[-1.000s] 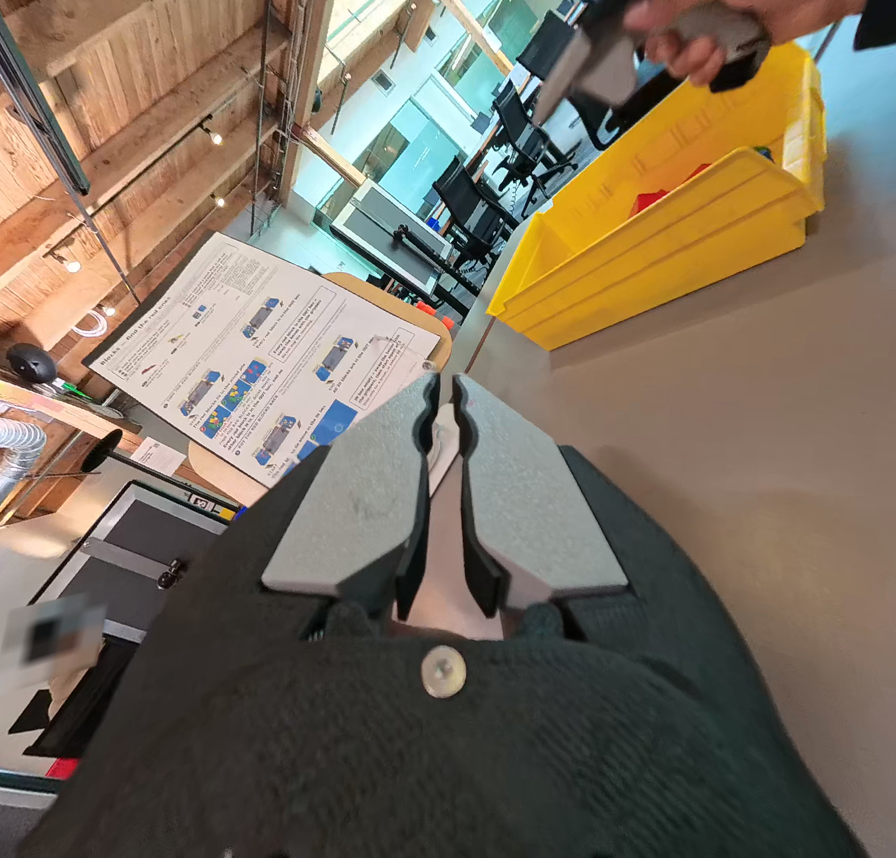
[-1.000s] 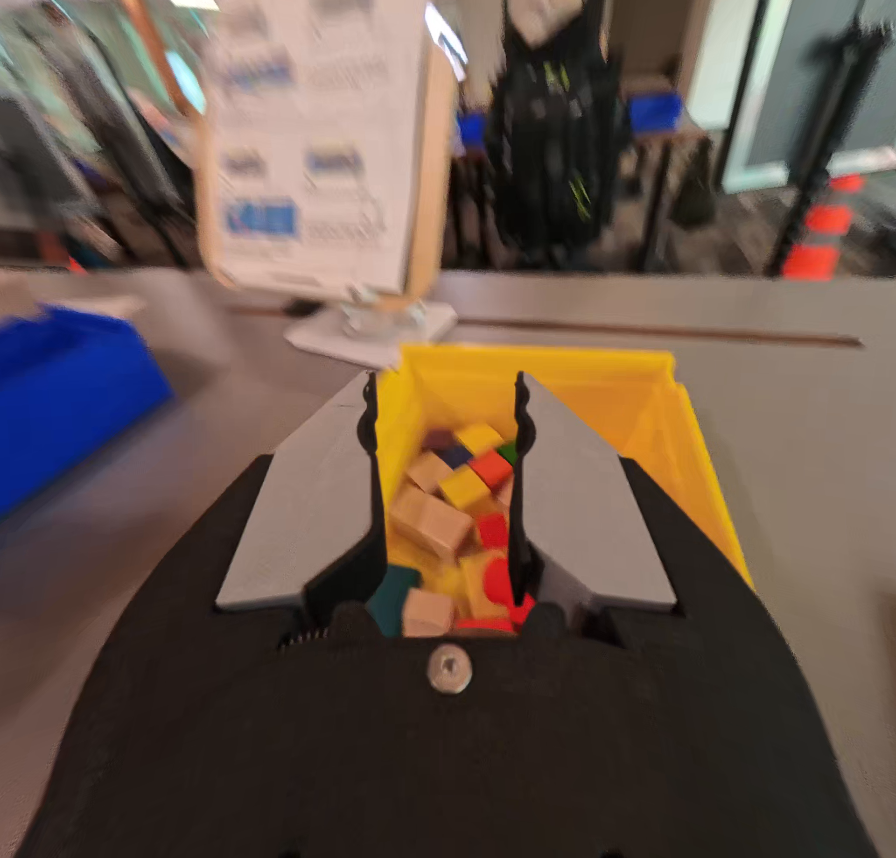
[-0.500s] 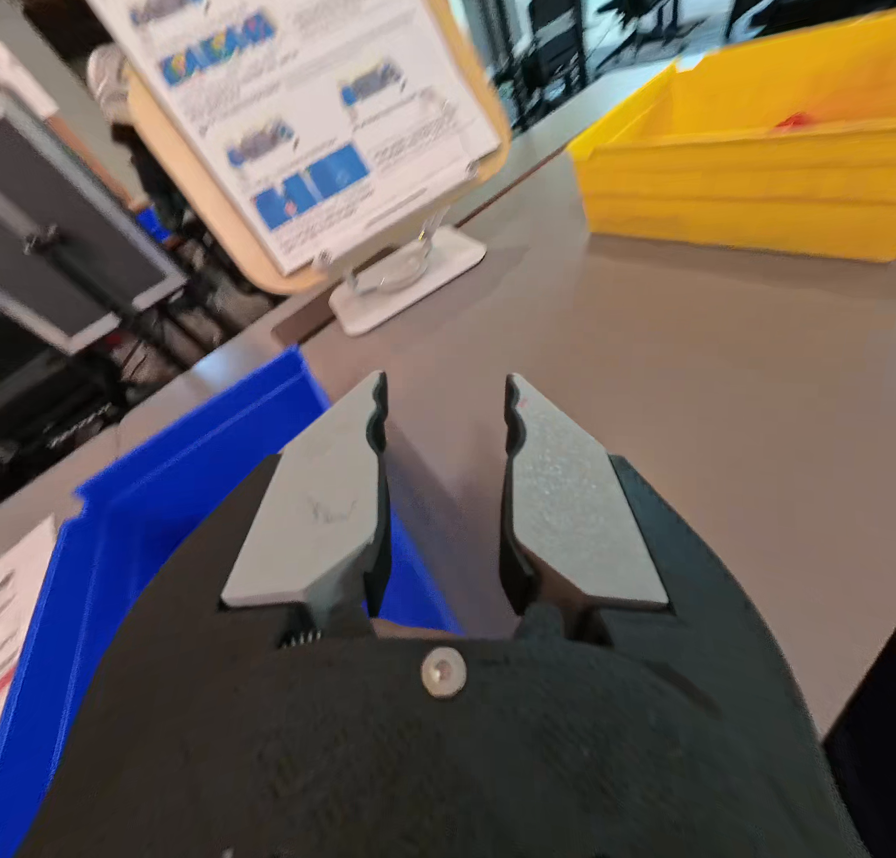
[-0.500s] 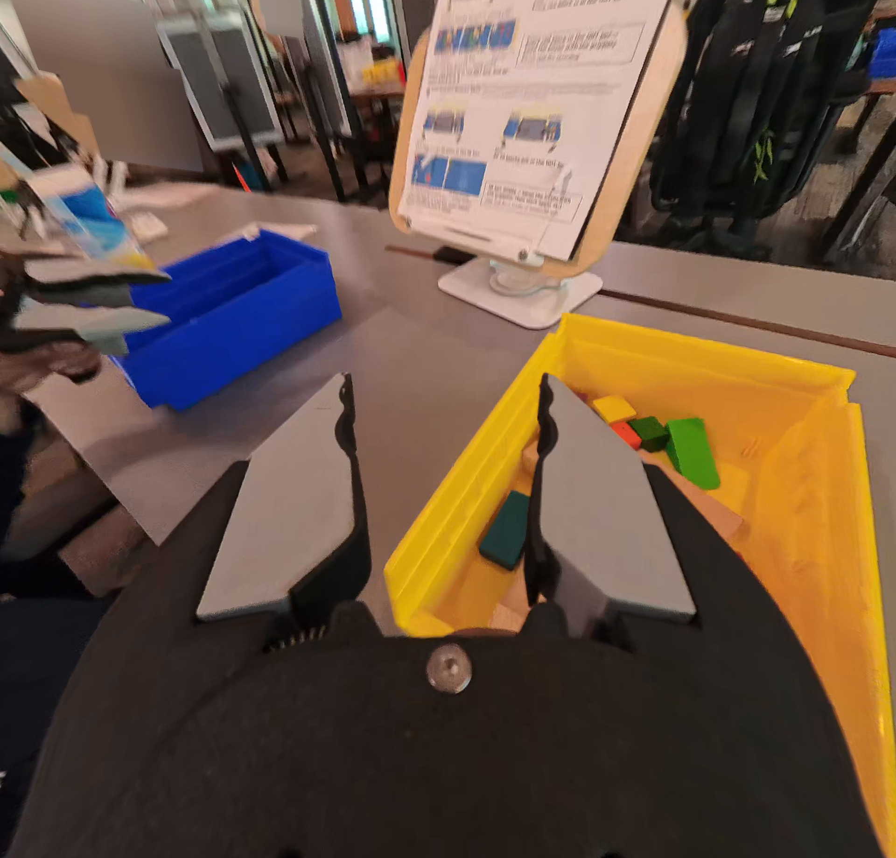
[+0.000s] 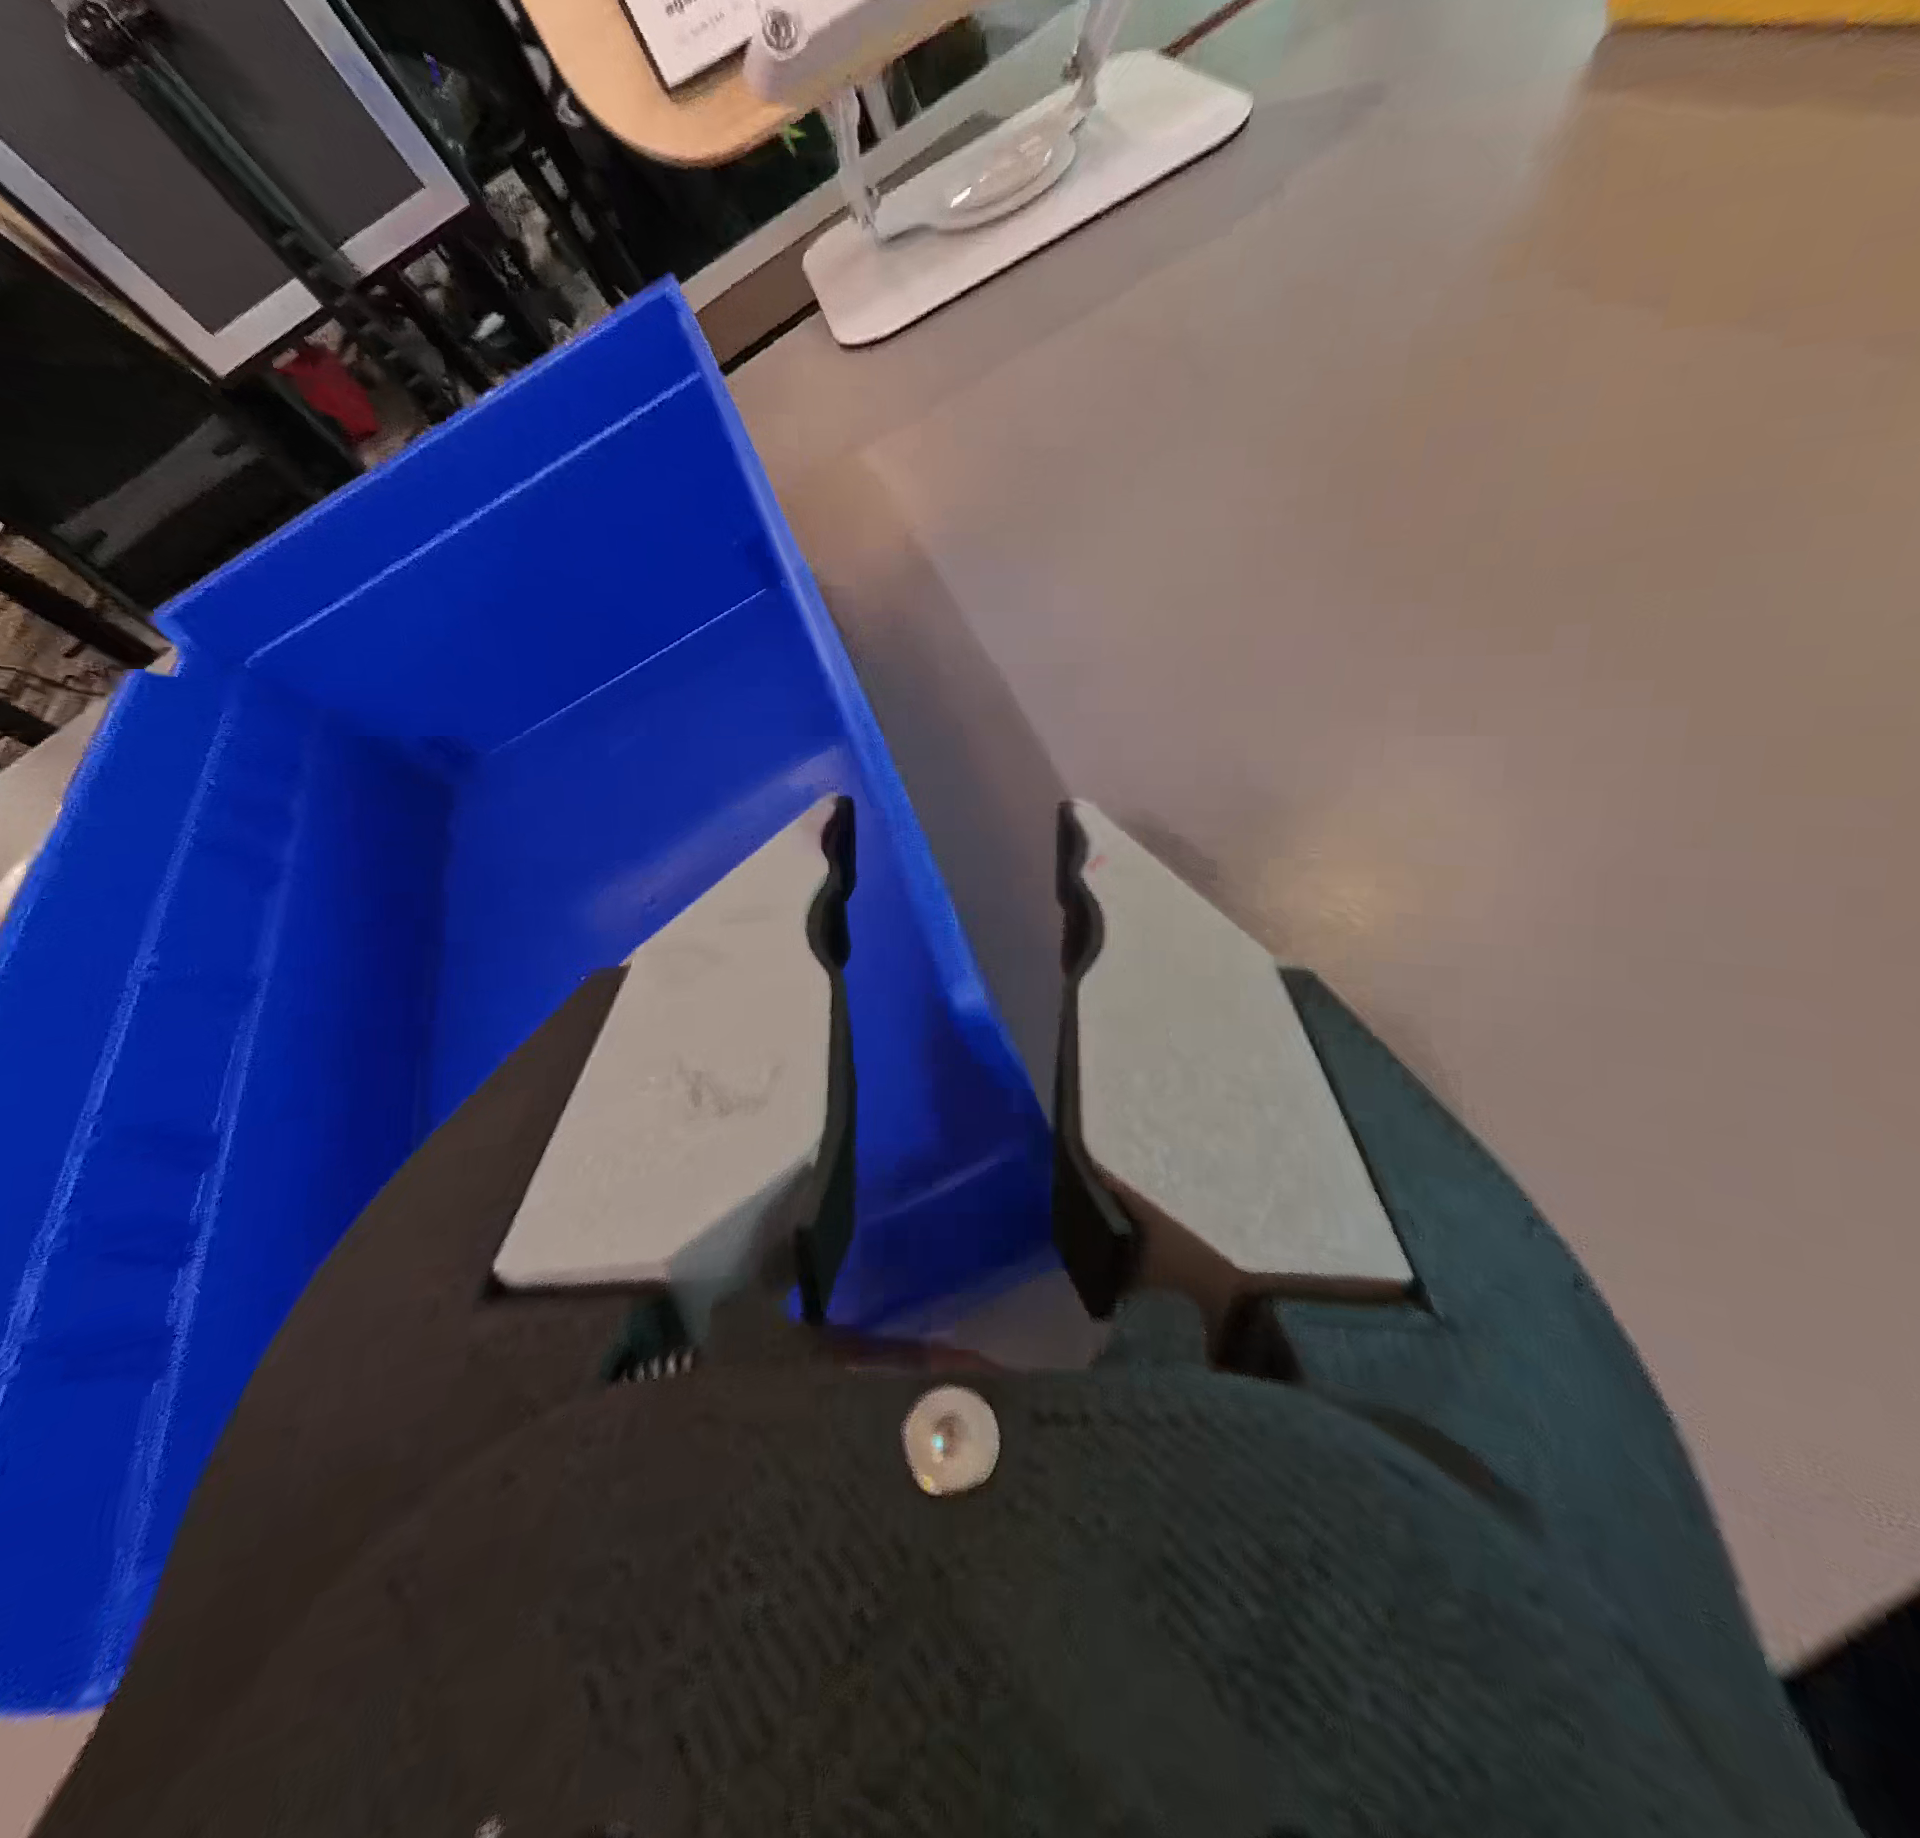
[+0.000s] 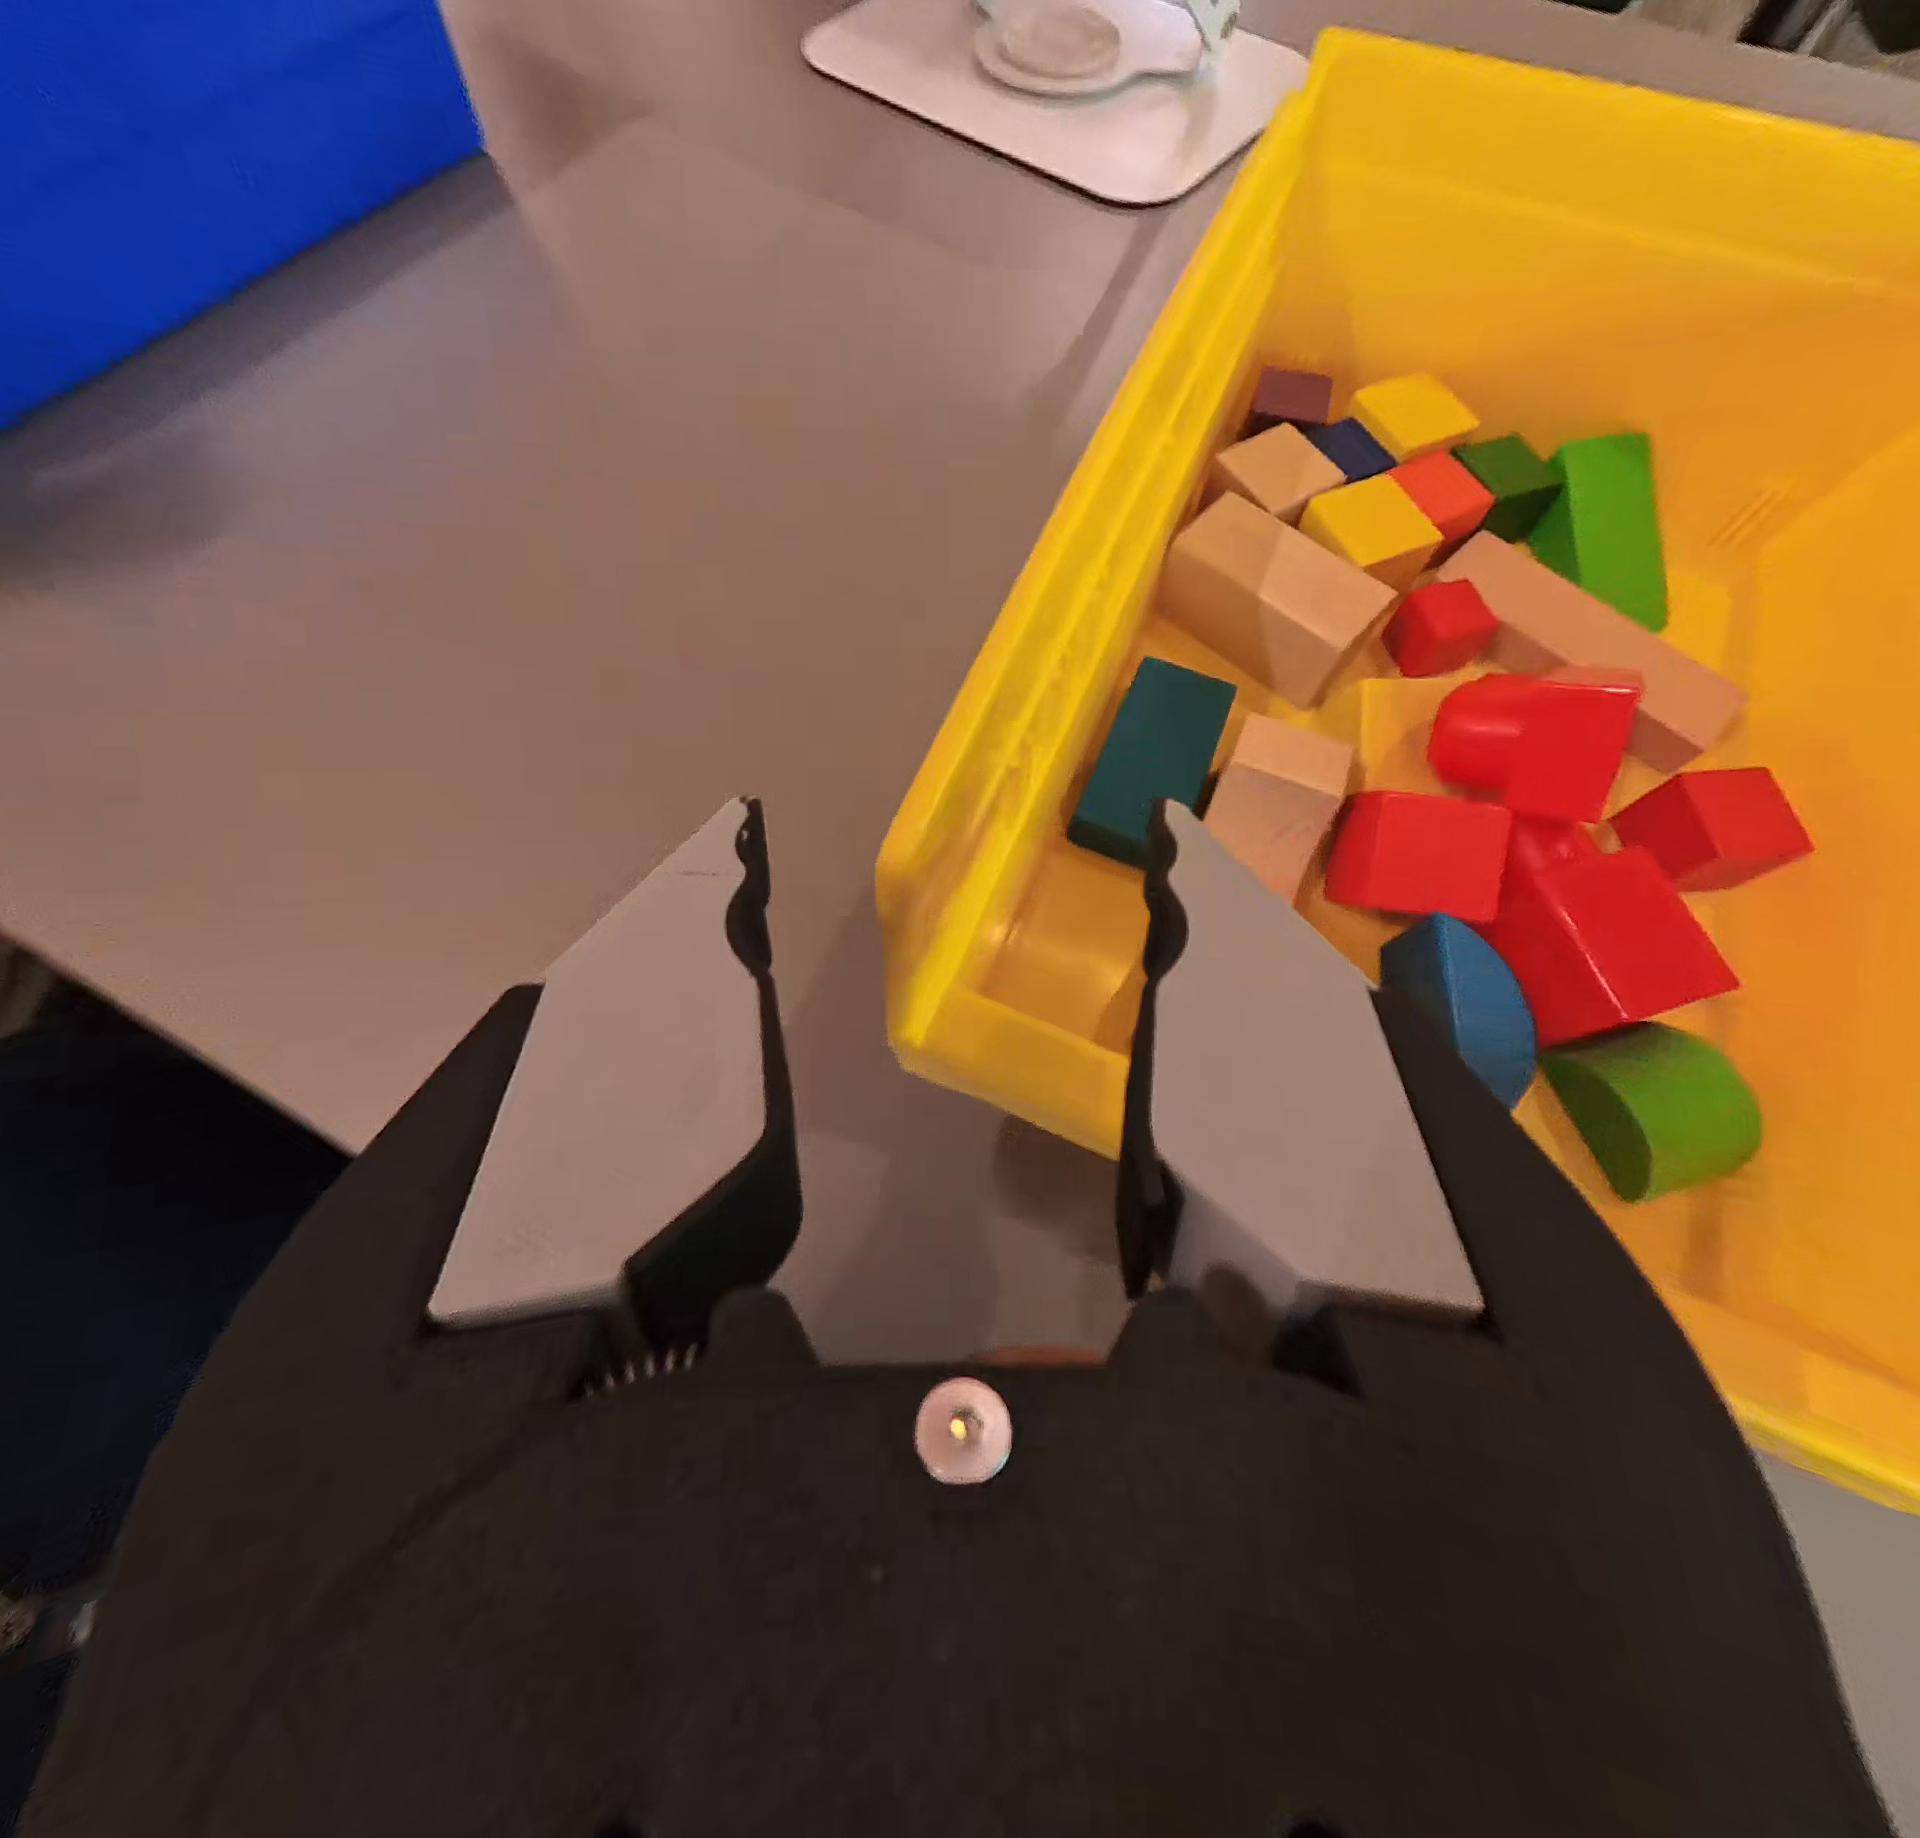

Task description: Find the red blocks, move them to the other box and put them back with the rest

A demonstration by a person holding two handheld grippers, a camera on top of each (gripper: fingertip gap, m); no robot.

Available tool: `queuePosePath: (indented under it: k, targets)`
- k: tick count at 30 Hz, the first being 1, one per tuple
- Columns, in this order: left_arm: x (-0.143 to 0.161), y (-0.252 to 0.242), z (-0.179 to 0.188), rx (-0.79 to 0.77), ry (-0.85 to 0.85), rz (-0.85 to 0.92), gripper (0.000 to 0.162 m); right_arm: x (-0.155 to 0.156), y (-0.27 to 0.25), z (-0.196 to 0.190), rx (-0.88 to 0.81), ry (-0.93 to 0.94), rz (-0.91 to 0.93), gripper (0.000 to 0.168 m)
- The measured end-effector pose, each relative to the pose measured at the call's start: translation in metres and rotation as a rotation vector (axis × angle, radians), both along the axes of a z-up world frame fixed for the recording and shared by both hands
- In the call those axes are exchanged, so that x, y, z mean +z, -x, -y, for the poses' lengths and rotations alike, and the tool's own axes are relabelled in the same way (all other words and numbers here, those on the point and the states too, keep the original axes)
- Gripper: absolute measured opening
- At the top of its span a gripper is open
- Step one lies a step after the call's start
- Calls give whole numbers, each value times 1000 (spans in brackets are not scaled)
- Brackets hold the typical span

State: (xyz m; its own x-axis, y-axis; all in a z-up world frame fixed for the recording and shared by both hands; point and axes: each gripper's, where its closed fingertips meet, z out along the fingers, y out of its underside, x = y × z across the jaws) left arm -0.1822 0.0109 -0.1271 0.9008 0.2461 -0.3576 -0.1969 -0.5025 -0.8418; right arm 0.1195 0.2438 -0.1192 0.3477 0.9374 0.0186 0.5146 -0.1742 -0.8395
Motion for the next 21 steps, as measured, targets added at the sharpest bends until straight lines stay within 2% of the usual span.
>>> queuePosePath:
  k: [2, 3, 5, 7, 8, 10, 16, 18, 21]
  targets:
    - [-5, 6, -6, 33, -5, -21, 34, -7, 4, -12, -48, -54, 19, 66]
    - [-3, 13, -5, 74, -19, -64, 23, -11, 6, -18, -67, -76, 34, 61]
    - [-1, 24, 2, 129, -14, -134, 12, -16, 11, -18, -55, -64, 33, 57]
    - [0, 30, 11, 125, -44, -77, 6, -15, 12, -17, -48, -87, 29, 37]
    - [0, 33, 16, 116, -56, -51, 6, -15, 10, -17, -57, -124, 41, 18]
    - [0, 39, 29, 120, -70, -37, 6, -14, 0, -24, -107, -180, 57, 10]
    - [12, 52, 67, 157, -133, -42, 3, -13, -29, -35, -115, -129, 2, 2]
    - [32, 54, 78, 146, -229, -25, 3, -13, -29, -33, -92, -121, 4, 2]
    - [67, 48, 83, 117, -275, -155, 3, -10, -15, -16, -57, -132, 15, 5]
